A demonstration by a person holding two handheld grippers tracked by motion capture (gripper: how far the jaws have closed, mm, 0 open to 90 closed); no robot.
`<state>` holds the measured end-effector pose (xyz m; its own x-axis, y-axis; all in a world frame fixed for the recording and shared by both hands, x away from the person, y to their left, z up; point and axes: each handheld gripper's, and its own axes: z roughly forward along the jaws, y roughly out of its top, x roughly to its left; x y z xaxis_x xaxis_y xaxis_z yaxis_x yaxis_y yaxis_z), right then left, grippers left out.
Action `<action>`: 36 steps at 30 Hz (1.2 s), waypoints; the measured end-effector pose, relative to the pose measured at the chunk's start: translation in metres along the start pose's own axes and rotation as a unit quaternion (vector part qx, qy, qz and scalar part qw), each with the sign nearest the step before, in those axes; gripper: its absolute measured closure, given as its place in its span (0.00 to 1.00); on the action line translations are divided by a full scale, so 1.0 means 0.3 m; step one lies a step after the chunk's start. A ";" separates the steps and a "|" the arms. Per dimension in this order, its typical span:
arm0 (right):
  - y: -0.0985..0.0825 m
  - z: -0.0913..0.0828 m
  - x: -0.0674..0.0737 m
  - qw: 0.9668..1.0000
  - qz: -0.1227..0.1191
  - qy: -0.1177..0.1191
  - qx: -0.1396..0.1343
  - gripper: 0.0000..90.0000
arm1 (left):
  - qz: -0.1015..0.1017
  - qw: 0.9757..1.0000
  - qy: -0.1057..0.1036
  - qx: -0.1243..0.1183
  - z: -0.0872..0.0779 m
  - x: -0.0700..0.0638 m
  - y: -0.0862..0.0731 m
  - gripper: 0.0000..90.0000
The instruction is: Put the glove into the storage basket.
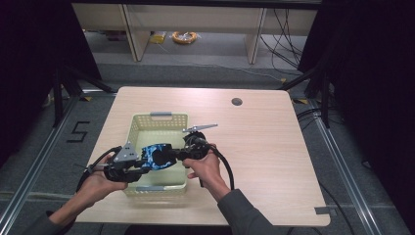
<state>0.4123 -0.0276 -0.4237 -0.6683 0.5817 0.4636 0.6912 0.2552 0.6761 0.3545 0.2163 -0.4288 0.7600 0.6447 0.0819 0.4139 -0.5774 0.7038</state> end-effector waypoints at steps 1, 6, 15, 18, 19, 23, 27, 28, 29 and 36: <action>0.000 0.008 0.001 1.000 0.002 -0.001 0.003 0.98 | -0.010 1.000 0.000 0.003 0.004 0.006 -0.007 0.79; 0.000 0.067 -0.006 1.000 0.007 -0.011 0.020 0.98 | -0.024 1.000 -0.010 0.015 0.023 0.029 -0.033 0.79; -0.008 0.131 0.003 0.998 0.003 -0.029 0.056 0.97 | -0.023 0.998 -0.025 0.060 0.057 0.055 -0.069 0.79; -0.020 0.147 0.007 0.997 -0.007 -0.037 0.071 0.96 | -0.016 0.996 -0.028 0.084 0.060 0.055 -0.069 0.79; -0.020 0.147 0.007 0.997 -0.007 -0.037 0.071 0.96 | -0.016 0.996 -0.028 0.084 0.060 0.055 -0.069 0.79; -0.026 0.153 0.009 0.995 -0.005 -0.050 0.087 0.96 | -0.022 0.995 -0.035 0.093 0.068 0.047 -0.067 0.77; -0.028 0.150 0.014 0.994 0.005 -0.058 0.097 0.96 | -0.017 0.994 -0.042 0.102 0.069 0.045 -0.060 0.72; -0.030 0.152 0.014 0.993 0.008 -0.064 0.099 0.96 | -0.017 0.994 -0.038 0.100 0.060 0.046 -0.055 0.67; -0.030 0.152 0.014 0.993 0.008 -0.064 0.099 0.96 | -0.017 0.994 -0.038 0.100 0.060 0.046 -0.055 0.67; -0.030 0.155 0.017 0.992 0.003 -0.071 0.103 0.96 | -0.019 0.994 -0.040 0.099 0.029 0.040 -0.037 0.58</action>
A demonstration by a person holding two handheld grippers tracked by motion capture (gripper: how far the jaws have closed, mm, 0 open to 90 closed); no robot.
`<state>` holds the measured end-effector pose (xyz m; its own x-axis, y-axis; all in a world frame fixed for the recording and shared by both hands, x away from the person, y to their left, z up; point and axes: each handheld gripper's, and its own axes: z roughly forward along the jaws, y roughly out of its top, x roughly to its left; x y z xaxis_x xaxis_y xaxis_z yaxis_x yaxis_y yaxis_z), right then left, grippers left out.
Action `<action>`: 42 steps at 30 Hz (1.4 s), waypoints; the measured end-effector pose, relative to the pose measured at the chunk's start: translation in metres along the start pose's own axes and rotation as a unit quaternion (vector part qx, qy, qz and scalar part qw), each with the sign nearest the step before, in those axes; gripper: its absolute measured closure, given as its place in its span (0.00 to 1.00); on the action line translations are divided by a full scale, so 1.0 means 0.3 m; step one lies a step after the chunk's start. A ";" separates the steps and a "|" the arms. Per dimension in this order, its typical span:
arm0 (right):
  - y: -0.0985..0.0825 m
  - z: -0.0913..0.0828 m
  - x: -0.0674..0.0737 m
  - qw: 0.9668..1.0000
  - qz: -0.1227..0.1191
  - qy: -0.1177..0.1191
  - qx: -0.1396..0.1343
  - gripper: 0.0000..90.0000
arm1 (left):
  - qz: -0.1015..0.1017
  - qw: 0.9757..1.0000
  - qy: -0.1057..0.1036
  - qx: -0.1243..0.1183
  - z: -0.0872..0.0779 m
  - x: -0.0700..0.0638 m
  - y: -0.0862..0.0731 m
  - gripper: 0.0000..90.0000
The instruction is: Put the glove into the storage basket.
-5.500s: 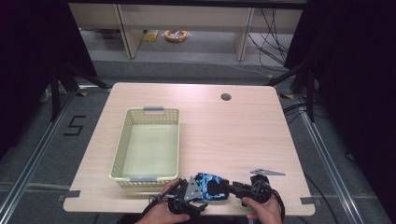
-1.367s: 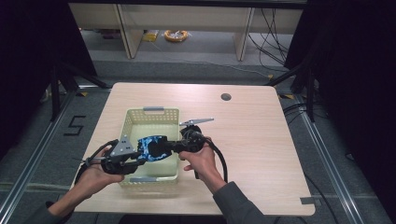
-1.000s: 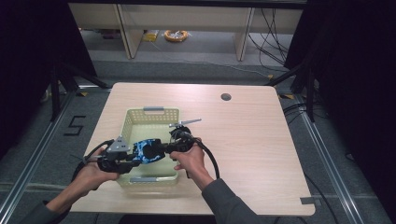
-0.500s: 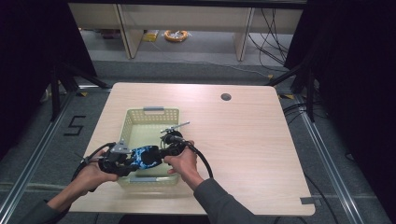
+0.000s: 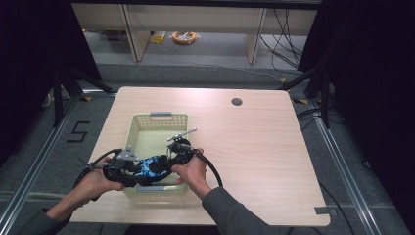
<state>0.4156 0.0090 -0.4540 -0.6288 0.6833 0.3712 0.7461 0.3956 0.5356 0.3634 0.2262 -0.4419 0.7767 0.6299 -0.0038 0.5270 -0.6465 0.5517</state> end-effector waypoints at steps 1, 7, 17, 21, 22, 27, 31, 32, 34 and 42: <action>0.001 0.000 0.001 1.000 0.000 0.000 0.001 0.96 | 0.009 1.000 0.001 -0.005 -0.007 0.001 0.001 0.56; 0.003 -0.001 0.008 1.000 0.005 0.003 0.001 0.94 | -0.006 1.000 0.012 -0.025 -0.039 0.009 0.002 0.52; 0.013 -0.026 0.028 0.999 -0.027 -0.043 0.003 0.79 | -0.002 0.999 0.020 -0.027 -0.039 0.007 -0.004 0.52; 0.022 -0.046 0.050 0.994 -0.073 -0.076 -0.025 0.70 | -0.003 1.000 0.019 -0.021 -0.036 0.009 -0.008 0.50; 0.026 -0.054 0.055 0.993 -0.079 -0.078 -0.029 0.69 | -0.006 1.000 0.017 -0.019 -0.037 0.008 -0.008 0.50; 0.044 -0.092 0.056 0.993 -0.083 -0.080 -0.042 0.64 | -0.005 0.999 0.016 -0.032 -0.050 -0.006 -0.005 0.47; 0.036 -0.117 0.041 0.992 -0.082 -0.081 -0.047 0.62 | -0.012 0.999 0.015 -0.041 -0.059 -0.020 0.000 0.43; 0.033 -0.123 0.038 0.991 -0.092 -0.083 -0.050 0.61 | -0.017 0.999 0.017 -0.048 -0.058 -0.025 0.002 0.42; 0.022 -0.136 0.034 0.990 -0.097 -0.083 -0.054 0.60 | -0.016 0.998 0.018 -0.051 -0.057 -0.032 0.002 0.40; -0.018 -0.190 0.004 0.991 -0.091 -0.072 -0.063 0.58 | -0.035 0.997 0.015 -0.064 -0.058 -0.063 0.011 0.35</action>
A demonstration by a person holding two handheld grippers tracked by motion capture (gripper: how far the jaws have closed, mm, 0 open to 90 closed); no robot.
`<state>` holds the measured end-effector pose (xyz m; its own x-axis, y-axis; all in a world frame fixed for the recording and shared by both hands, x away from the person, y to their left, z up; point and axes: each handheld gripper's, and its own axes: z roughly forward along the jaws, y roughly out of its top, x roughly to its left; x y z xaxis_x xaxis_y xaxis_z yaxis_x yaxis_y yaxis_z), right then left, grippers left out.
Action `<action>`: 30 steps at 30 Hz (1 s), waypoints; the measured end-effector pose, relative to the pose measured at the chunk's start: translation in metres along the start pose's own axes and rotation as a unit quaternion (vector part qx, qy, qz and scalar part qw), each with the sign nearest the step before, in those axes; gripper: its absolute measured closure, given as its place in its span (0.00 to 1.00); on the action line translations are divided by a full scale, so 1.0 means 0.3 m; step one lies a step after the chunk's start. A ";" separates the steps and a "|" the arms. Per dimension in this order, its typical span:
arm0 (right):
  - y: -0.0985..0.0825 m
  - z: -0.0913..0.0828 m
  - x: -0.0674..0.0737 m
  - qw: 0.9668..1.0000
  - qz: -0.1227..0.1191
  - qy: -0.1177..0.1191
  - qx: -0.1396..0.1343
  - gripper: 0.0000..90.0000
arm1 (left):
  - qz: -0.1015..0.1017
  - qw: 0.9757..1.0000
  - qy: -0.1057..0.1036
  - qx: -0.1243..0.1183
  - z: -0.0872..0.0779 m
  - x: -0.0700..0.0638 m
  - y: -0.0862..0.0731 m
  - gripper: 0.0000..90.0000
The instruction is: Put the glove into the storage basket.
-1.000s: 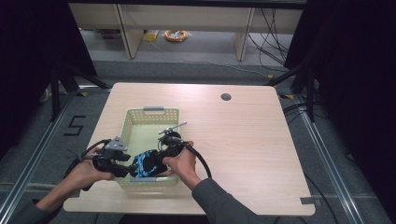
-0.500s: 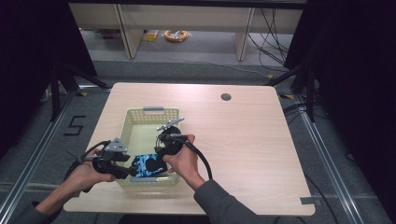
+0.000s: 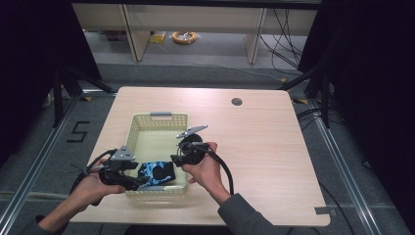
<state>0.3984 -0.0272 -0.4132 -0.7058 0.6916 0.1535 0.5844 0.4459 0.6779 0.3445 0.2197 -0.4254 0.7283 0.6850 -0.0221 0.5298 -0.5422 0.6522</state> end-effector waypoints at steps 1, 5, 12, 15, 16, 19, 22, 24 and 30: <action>-0.004 -0.008 -0.005 1.000 0.004 0.004 0.000 0.58 | -0.009 1.000 -0.001 -0.009 0.001 -0.008 -0.002 0.35; -0.024 -0.038 -0.027 1.000 0.029 0.006 -0.004 0.56 | -0.016 0.999 -0.006 -0.029 -0.010 -0.043 0.002 0.33; -0.073 -0.105 -0.085 0.998 0.048 0.025 -0.025 0.50 | 0.001 0.999 -0.009 -0.046 -0.014 -0.090 0.007 0.31; -0.085 -0.126 -0.099 0.998 0.041 0.023 -0.035 0.49 | -0.006 0.999 -0.018 -0.051 -0.008 -0.105 0.007 0.30; -0.092 -0.134 -0.102 0.998 0.049 0.028 -0.038 0.48 | -0.009 0.999 -0.019 -0.048 -0.007 -0.110 0.008 0.30; -0.115 -0.167 -0.118 0.997 0.046 0.028 -0.050 0.47 | -0.005 0.998 -0.024 -0.055 0.000 -0.121 0.014 0.29; -0.134 -0.192 -0.130 0.996 0.051 0.037 -0.057 0.46 | -0.008 0.998 -0.022 -0.060 0.003 -0.135 0.019 0.29; -0.148 -0.209 -0.141 0.996 0.053 0.034 -0.061 0.45 | -0.009 0.998 -0.026 -0.060 0.006 -0.145 0.021 0.28; -0.190 -0.260 -0.169 0.995 0.064 0.028 -0.064 0.44 | -0.010 0.997 -0.034 -0.069 0.015 -0.173 0.019 0.26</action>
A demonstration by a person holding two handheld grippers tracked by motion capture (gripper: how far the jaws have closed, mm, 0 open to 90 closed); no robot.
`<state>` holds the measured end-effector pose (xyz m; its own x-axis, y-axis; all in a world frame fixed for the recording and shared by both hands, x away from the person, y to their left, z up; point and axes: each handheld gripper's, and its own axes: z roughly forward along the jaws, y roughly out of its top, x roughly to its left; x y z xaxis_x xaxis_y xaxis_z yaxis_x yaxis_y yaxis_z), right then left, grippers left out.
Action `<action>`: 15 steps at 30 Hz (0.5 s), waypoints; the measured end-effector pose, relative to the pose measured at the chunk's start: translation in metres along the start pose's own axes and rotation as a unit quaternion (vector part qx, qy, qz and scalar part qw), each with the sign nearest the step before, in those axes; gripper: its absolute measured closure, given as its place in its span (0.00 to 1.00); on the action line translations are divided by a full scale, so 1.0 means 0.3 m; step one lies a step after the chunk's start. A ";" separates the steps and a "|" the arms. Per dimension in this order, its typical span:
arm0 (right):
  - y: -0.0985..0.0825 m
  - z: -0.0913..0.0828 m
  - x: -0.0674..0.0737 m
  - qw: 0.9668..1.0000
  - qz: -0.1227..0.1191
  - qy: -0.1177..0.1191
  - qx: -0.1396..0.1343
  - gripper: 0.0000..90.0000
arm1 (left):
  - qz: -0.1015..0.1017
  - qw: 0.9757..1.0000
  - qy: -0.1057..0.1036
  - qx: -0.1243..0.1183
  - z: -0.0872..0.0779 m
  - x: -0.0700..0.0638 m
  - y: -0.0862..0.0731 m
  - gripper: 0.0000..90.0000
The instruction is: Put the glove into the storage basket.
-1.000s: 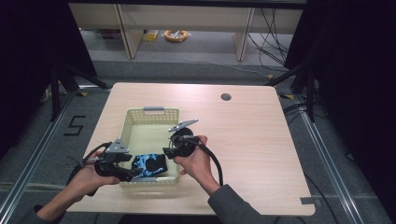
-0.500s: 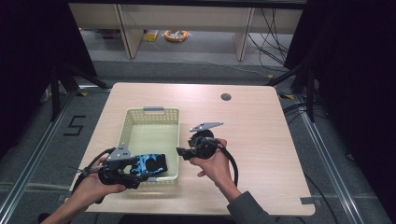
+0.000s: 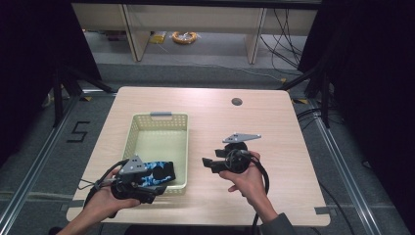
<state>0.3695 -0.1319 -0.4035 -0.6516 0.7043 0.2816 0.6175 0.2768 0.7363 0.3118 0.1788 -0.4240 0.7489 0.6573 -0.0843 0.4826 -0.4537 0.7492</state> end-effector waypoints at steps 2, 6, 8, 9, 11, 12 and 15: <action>-0.014 -0.014 -0.012 1.000 -0.007 0.000 -0.007 0.44 | 0.001 1.000 -0.002 0.001 0.001 -0.010 -0.003 0.26; -0.034 -0.036 -0.025 1.000 -0.005 0.000 -0.014 0.43 | 0.006 1.000 -0.007 -0.002 0.010 -0.022 -0.005 0.25; -0.046 -0.050 -0.029 1.000 0.003 0.002 -0.018 0.43 | 0.004 1.000 -0.012 -0.004 0.017 -0.032 -0.007 0.24; -0.051 -0.055 -0.034 1.000 -0.001 0.003 -0.020 0.43 | 0.007 1.000 -0.015 -0.007 0.021 -0.036 -0.007 0.24; -0.061 -0.066 -0.034 1.000 0.005 0.002 -0.020 0.42 | 0.001 1.000 -0.017 -0.011 0.025 -0.048 -0.009 0.24; -0.065 -0.072 -0.040 1.000 0.000 0.005 -0.023 0.42 | 0.010 1.000 -0.019 -0.013 0.026 -0.052 -0.009 0.23; -0.080 -0.087 -0.047 0.999 -0.007 0.005 -0.031 0.41 | 0.006 1.000 -0.019 -0.020 0.032 -0.068 -0.011 0.23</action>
<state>0.3523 -0.1656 -0.4091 -0.6645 0.6941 0.2769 0.5797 0.2450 0.7771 0.2993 0.1612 -0.4309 0.7719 0.6279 -0.0993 0.4552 -0.4370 0.7758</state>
